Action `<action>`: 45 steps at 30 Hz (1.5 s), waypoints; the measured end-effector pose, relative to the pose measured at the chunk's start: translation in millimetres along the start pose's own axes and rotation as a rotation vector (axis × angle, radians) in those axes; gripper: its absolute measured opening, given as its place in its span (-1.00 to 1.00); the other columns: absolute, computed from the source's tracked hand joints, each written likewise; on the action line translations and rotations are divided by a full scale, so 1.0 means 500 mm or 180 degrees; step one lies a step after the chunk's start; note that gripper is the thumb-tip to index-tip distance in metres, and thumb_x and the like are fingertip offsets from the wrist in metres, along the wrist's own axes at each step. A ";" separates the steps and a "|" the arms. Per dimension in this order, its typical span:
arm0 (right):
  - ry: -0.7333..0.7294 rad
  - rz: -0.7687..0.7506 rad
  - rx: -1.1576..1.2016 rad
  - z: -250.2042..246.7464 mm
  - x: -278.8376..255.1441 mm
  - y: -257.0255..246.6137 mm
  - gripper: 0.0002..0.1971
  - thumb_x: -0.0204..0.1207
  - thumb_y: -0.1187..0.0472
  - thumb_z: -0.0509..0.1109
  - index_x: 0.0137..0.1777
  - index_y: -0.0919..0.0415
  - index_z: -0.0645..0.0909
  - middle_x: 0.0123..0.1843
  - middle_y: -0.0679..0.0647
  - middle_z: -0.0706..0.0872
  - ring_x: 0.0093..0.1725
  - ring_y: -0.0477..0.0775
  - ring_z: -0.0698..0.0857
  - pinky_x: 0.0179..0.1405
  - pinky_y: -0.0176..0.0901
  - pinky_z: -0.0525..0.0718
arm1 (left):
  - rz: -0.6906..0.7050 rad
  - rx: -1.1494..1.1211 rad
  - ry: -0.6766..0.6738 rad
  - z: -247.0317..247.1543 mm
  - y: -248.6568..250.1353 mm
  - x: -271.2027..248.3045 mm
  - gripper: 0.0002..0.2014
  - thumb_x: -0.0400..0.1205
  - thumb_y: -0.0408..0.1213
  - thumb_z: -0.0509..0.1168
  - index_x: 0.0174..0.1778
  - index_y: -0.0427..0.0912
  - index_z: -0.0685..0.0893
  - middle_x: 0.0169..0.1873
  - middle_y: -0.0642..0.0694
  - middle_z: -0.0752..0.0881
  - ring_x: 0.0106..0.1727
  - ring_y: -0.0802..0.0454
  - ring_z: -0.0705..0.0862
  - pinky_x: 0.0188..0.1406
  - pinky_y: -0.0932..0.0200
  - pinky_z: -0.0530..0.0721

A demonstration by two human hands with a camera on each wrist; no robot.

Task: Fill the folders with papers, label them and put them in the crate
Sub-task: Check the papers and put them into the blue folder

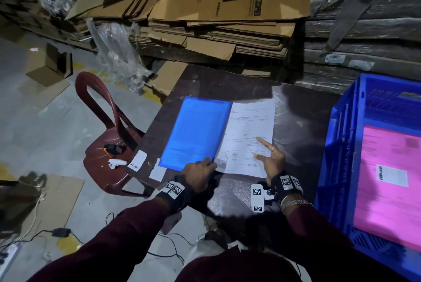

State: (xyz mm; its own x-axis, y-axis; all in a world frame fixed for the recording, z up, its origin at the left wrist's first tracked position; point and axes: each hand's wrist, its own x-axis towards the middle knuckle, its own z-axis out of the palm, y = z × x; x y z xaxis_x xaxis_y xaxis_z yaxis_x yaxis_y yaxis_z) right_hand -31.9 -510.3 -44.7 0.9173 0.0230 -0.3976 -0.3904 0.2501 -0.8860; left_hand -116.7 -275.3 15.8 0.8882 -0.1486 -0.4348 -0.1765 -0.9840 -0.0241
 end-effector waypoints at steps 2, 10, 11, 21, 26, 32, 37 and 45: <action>-0.0003 0.0032 0.0029 0.001 -0.001 -0.003 -0.35 0.30 0.73 0.42 0.30 0.13 0.73 0.22 0.08 0.80 0.19 0.09 0.79 0.19 0.08 0.76 | -0.0166 -0.0154 0.0175 0.008 -0.006 -0.010 -0.69 0.53 -0.22 0.24 0.21 -0.08 0.58 0.10 -0.16 0.58 -0.08 -0.28 0.71 -0.35 -0.01 0.53; -0.0193 -0.0059 -0.0188 -0.009 0.008 -0.009 -0.13 0.30 0.67 0.45 0.52 -0.09 0.52 0.35 -0.01 0.73 0.29 0.09 0.74 0.26 0.10 0.72 | -0.1582 -0.1516 0.1046 0.039 0.007 0.017 -0.25 0.35 0.59 0.02 -0.19 -0.12 0.57 -0.29 -0.08 0.68 -0.26 -0.14 0.68 -0.34 0.02 0.61; -0.0232 -0.0070 -0.0210 -0.011 0.013 -0.015 -0.06 0.30 0.68 0.44 0.61 -0.07 0.40 0.35 0.01 0.73 0.29 0.10 0.73 0.25 0.11 0.71 | -0.1641 -0.1404 0.0917 0.029 0.018 0.020 -0.31 0.37 0.53 0.11 -0.17 -0.12 0.57 -0.26 -0.09 0.68 -0.24 -0.15 0.68 -0.33 0.04 0.57; -0.0331 0.0336 -0.0693 -0.044 0.079 -0.020 -0.48 0.34 0.18 0.61 0.32 0.22 0.63 0.20 0.18 0.80 0.20 0.29 0.77 0.28 0.39 0.66 | -0.1815 -0.0929 0.0480 0.025 0.060 0.084 -0.52 -0.21 -0.27 0.50 -0.35 -0.09 0.60 -0.54 -0.03 0.53 -0.67 -0.01 0.51 -0.48 0.26 0.17; -0.0188 -0.0063 -0.1069 -0.057 0.151 0.012 -0.36 0.18 0.29 0.61 0.34 0.21 0.61 0.19 0.13 0.81 0.16 0.22 0.79 0.21 0.32 0.72 | -0.1777 -0.1185 0.0765 0.026 0.067 0.066 -0.56 -0.19 -0.33 0.47 -0.38 -0.10 0.60 -0.58 -0.05 0.51 -0.72 -0.08 0.47 -0.51 0.26 0.04; -0.0014 -0.0474 -0.1140 -0.001 0.056 -0.054 -0.55 0.43 0.62 0.41 0.33 0.41 0.56 0.14 0.21 0.76 -0.06 -0.14 0.78 -0.12 -0.44 0.70 | -0.1455 -0.1177 0.0761 0.023 0.054 0.032 -0.88 0.54 -0.19 0.34 -0.18 -0.18 0.64 -0.19 -0.18 0.67 -0.20 -0.30 0.70 -0.36 0.02 0.54; 0.0125 -0.0454 -0.0924 0.029 0.042 -0.043 -0.56 0.47 0.64 0.37 0.35 0.48 0.55 0.13 0.21 0.74 -0.01 0.07 0.72 -0.26 -0.57 0.63 | -0.1315 -0.1767 0.1151 0.047 0.036 0.022 -0.90 0.55 -0.26 0.38 -0.24 -0.20 0.71 -0.24 -0.17 0.67 -0.18 -0.25 0.68 -0.33 0.11 0.44; -0.0088 -0.0498 -0.1077 -0.030 0.080 -0.044 -0.64 0.46 0.54 0.41 0.26 0.37 0.61 0.08 0.18 0.81 -0.10 -0.15 0.80 -0.07 -0.15 0.74 | -0.1445 -0.2368 0.1548 0.049 0.024 0.007 -0.94 0.47 -0.36 0.46 -0.18 -0.13 0.78 -0.20 -0.09 0.76 -0.18 -0.13 0.73 -0.19 0.11 0.60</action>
State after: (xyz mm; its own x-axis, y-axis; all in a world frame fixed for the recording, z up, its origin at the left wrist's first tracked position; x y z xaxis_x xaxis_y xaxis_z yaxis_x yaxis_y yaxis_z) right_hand 12.3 -529.2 -44.8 0.9679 0.0372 -0.2487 -0.2451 -0.0813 -0.9661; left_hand -126.1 -285.2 -8.2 0.9120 0.3966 -0.1043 0.3859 -0.7439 0.5457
